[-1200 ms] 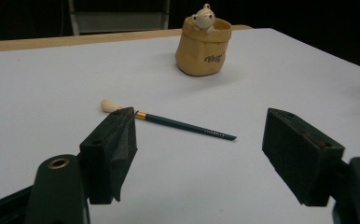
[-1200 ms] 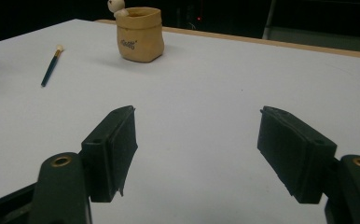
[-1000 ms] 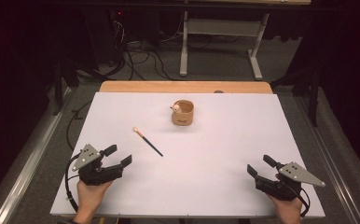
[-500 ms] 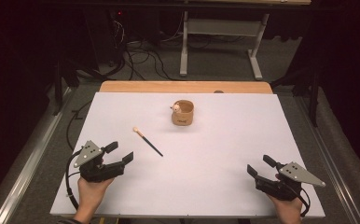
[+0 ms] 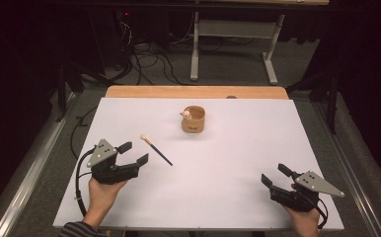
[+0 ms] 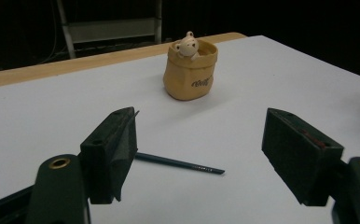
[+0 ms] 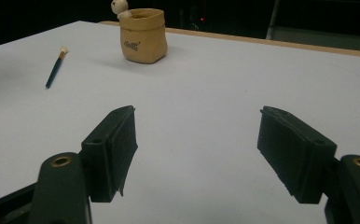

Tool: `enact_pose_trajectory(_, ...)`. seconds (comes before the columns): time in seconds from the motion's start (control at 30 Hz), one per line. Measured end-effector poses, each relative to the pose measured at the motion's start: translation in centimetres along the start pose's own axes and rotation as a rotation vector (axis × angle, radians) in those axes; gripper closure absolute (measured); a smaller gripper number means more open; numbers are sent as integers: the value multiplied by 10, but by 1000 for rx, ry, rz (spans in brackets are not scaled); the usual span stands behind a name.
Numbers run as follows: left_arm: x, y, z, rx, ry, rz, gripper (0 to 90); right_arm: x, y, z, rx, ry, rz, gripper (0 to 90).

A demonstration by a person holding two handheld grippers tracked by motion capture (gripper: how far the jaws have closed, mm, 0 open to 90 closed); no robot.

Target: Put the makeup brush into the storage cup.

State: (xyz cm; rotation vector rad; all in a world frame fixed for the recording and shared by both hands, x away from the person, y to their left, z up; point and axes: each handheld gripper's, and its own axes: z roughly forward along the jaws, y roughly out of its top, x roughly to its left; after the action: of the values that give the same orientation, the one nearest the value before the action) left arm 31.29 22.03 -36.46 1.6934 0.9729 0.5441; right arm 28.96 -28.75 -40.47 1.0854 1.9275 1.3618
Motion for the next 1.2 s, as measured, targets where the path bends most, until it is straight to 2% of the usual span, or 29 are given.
enact_pose_trajectory(0.2,2,10,10,-2,-5,-8,273,-2,0,0,-6,-3,13,298)
enact_pose_trajectory(0.37,-1,18,16,-10,-7,9,273,-1,0,0,-5,-3,14,298)
enact_pose_trajectory(0.67,-4,29,29,-7,4,10,271,-2,0,-1,-7,1,13,297)
enact_pose_trajectory(0.8,-6,35,35,-1,9,31,271,-1,0,1,1,-1,7,297)
enact_pose_trajectory(1.03,-11,44,52,13,-5,51,271,0,0,1,-2,-6,0,299)
enact_pose_trajectory(1.2,-14,48,61,7,-19,48,272,1,0,1,-2,-1,-8,300)
